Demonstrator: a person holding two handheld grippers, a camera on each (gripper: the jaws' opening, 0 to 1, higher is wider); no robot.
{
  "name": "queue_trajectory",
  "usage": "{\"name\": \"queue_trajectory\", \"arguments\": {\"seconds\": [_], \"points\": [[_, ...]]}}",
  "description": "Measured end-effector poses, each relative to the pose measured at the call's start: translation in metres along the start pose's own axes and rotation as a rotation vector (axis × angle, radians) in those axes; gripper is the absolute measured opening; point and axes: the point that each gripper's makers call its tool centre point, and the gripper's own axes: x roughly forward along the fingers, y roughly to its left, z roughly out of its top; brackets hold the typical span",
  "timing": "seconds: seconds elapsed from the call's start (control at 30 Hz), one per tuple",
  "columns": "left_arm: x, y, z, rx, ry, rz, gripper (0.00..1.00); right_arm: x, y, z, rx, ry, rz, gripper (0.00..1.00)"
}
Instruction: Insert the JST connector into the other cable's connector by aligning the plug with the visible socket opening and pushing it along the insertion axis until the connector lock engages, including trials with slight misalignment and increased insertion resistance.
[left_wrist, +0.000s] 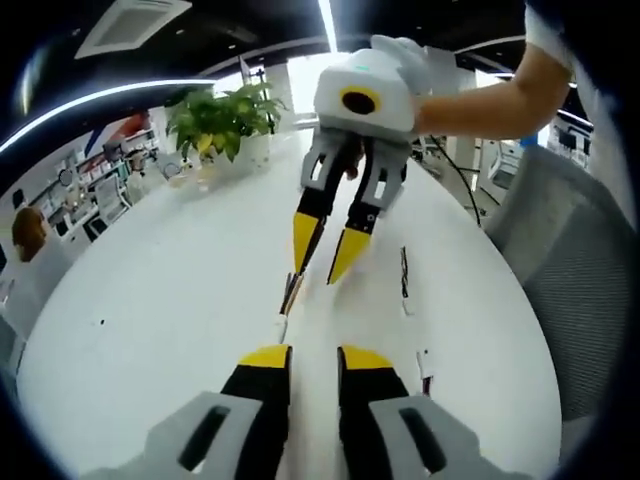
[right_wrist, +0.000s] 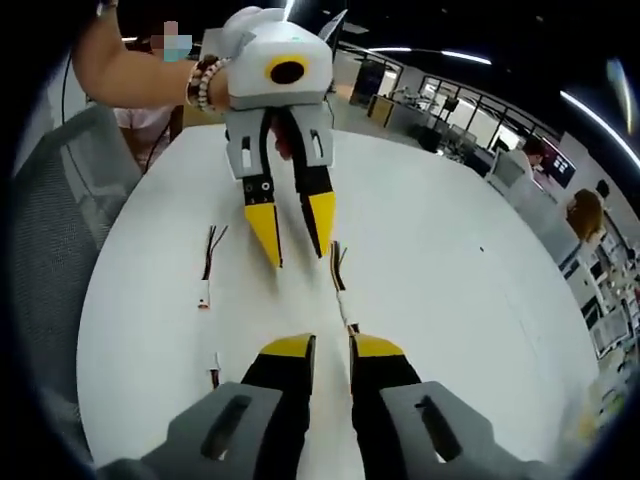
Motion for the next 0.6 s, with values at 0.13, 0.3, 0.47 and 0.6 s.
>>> {"name": "queue_trajectory", "arguments": {"seconds": [0.13,0.3,0.47,0.6], "points": [[-0.003,-0.003,0.002,-0.001,0.002,0.005,0.12,-0.003,0.004,0.000,0.007,-0.001,0.000,0.11],[-0.005,-0.011,0.001,0.001,0.013,0.003,0.12,-0.007,0.010,0.001,0.010,-0.001,0.001,0.11],[-0.006,-0.023,0.000,0.002,0.021,-0.006,0.12,-0.010,0.016,0.001,0.013,-0.001,0.004,0.11],[-0.007,-0.031,-0.001,0.001,0.030,-0.013,0.13,-0.012,0.023,0.002,0.015,-0.003,0.011,0.12]]}}
